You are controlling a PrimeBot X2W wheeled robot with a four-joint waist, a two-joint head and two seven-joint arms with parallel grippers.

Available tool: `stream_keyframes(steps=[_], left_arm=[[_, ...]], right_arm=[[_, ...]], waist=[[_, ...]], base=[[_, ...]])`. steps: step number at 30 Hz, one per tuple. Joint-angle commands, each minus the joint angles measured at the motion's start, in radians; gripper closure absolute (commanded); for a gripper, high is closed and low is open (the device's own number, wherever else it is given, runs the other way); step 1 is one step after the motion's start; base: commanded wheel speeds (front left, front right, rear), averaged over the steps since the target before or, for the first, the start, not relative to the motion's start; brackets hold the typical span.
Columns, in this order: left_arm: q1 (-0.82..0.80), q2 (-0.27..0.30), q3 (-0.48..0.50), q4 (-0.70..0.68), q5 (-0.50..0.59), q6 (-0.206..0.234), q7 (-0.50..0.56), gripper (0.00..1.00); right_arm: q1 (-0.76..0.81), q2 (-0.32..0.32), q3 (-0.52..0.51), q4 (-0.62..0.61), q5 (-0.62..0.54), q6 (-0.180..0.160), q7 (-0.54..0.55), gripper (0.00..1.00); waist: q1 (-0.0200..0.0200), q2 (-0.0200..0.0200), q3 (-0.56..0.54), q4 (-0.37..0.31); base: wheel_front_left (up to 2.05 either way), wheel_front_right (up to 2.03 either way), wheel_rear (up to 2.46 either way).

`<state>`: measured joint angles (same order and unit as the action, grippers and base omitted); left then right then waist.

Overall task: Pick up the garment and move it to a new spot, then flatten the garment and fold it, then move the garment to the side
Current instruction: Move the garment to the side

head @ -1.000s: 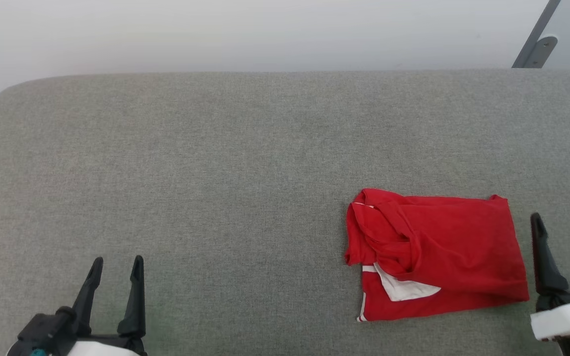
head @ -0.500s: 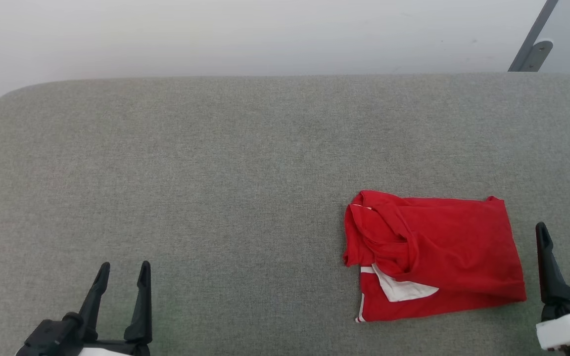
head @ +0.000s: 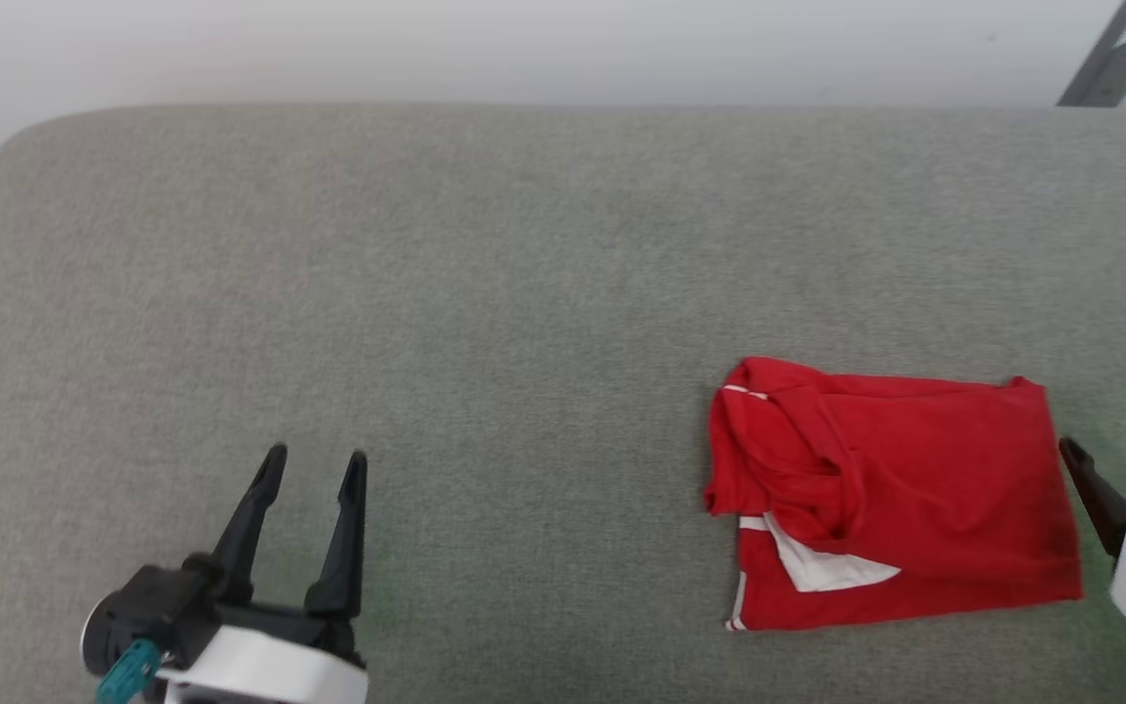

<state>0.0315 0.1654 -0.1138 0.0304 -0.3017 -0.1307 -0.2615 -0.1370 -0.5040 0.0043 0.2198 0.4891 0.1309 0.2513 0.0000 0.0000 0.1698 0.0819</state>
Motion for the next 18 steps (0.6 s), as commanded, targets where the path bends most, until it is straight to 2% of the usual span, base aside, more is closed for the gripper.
stream_keyframes(steps=[1, 7, 11, 14, 15, 16, 17, 18], left_arm=[[-0.018, 0.0, -0.005, -0.002, -0.001, 0.001, -0.005, 0.0], [-0.066, 0.0, -0.039, -0.015, -0.015, 0.001, -0.005, 0.0], [-0.088, -0.003, -0.051, -0.02, -0.03, 0.001, -0.005, 0.0], [-0.102, -0.004, -0.051, -0.027, -0.044, 0.001, -0.005, 0.0], [-0.107, 0.0, -0.054, -0.029, -0.039, 0.001, -0.005, 0.0], [-0.112, 0.003, -0.051, -0.028, -0.03, 0.001, -0.005, 0.0], [-0.117, 0.003, -0.047, -0.027, -0.029, 0.001, -0.005, 0.0], [-0.121, 0.006, -0.051, -0.025, -0.031, 0.001, -0.005, 0.0]], right_arm=[[-0.015, -0.022, 0.015, 0.009, 0.006, 0.0, 0.03, 0.0], [-0.069, -0.126, 0.145, 0.04, 0.096, 0.0, 0.268, 0.0], [-0.089, -0.137, 0.23, 0.041, 0.17, 0.0, 0.403, 0.0], [-0.105, -0.126, 0.266, 0.054, 0.195, 0.0, 0.442, 0.0], [-0.109, -0.12, 0.274, 0.062, 0.201, 0.0, 0.451, 0.42], [-0.112, -0.115, 0.283, 0.067, 0.205, 0.0, 0.455, 0.57], [-0.116, -0.107, 0.281, 0.071, 0.214, 0.0, 0.452, 0.88], [-0.122, -0.1, 0.276, 0.077, 0.216, 0.0, 0.443, 1.0]], waist=[[0.0, 0.0, 0.015, 0.016], [0.0, 0.0, 0.06, 0.045], [0.0, 0.0, 0.091, 0.055], [0.0, 0.0, 0.111, 0.059], [0.0, 0.0, 0.117, 0.06], [0.0, 0.0, 0.121, 0.06], [0.0, 0.0, 0.126, 0.058], [0.0, 0.0, 0.129, 0.055]], base=[[0.0, 0.0, 0.0], [0.0, 0.0, 0.0], [0.0, 0.0, 0.0], [0.0, 0.0, 0.0], [0.0, 0.0, 0.0], [0.0, 0.0, 0.0], [0.0, 0.0, 0.0], [0.0, 0.0, 0.0]])
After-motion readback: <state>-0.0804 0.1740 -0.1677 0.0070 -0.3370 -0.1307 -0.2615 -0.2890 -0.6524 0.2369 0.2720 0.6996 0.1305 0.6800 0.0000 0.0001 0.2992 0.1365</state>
